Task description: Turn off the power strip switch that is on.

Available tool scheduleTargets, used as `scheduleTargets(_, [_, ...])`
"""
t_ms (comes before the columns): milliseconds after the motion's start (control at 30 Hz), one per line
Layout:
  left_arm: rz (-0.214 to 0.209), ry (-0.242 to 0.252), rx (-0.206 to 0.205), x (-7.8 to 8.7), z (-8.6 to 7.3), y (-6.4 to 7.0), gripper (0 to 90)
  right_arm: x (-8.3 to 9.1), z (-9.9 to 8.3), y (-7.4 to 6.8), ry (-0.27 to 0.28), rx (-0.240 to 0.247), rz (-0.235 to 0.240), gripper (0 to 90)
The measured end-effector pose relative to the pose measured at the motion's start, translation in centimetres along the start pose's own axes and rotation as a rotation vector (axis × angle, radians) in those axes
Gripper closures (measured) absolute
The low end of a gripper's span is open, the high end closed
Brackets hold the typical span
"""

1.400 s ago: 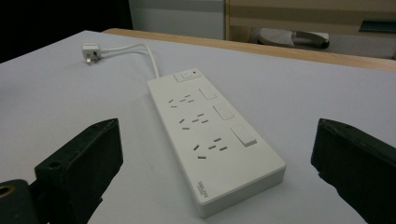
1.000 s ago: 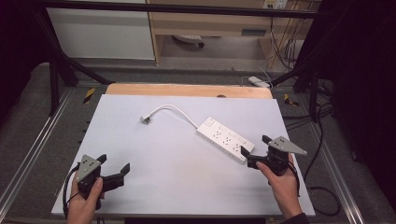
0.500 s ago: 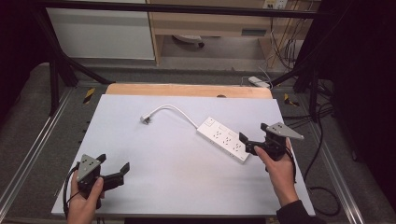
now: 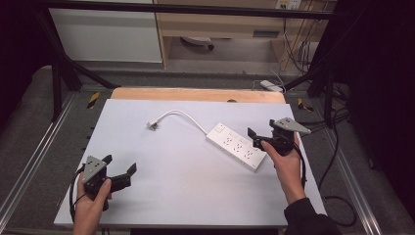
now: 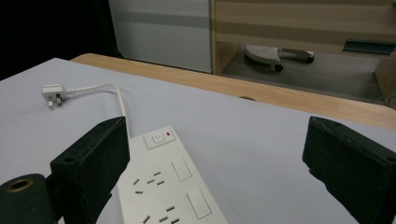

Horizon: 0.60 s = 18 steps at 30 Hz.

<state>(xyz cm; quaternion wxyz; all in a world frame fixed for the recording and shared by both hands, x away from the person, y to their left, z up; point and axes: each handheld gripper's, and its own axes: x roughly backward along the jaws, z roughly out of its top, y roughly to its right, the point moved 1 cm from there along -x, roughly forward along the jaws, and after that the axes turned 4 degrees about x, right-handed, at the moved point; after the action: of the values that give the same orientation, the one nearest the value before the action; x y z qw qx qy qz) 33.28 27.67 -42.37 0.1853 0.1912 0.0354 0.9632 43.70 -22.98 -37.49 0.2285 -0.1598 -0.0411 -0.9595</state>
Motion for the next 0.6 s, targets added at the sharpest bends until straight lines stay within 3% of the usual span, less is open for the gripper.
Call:
scheduleTargets(333, [0.000, 0.004, -0.003, 0.2, 0.0, 0.1, 5.5, -1.0, 0.1, 0.2, -0.020, 0.008, 0.002, 14.2])
scheduleTargets(600, [0.001, 0.005, 0.003, 0.3, 0.0, 0.0, 5.5, -1.3, -0.4, 0.2, -0.056, 0.030, 0.007, 36.5])
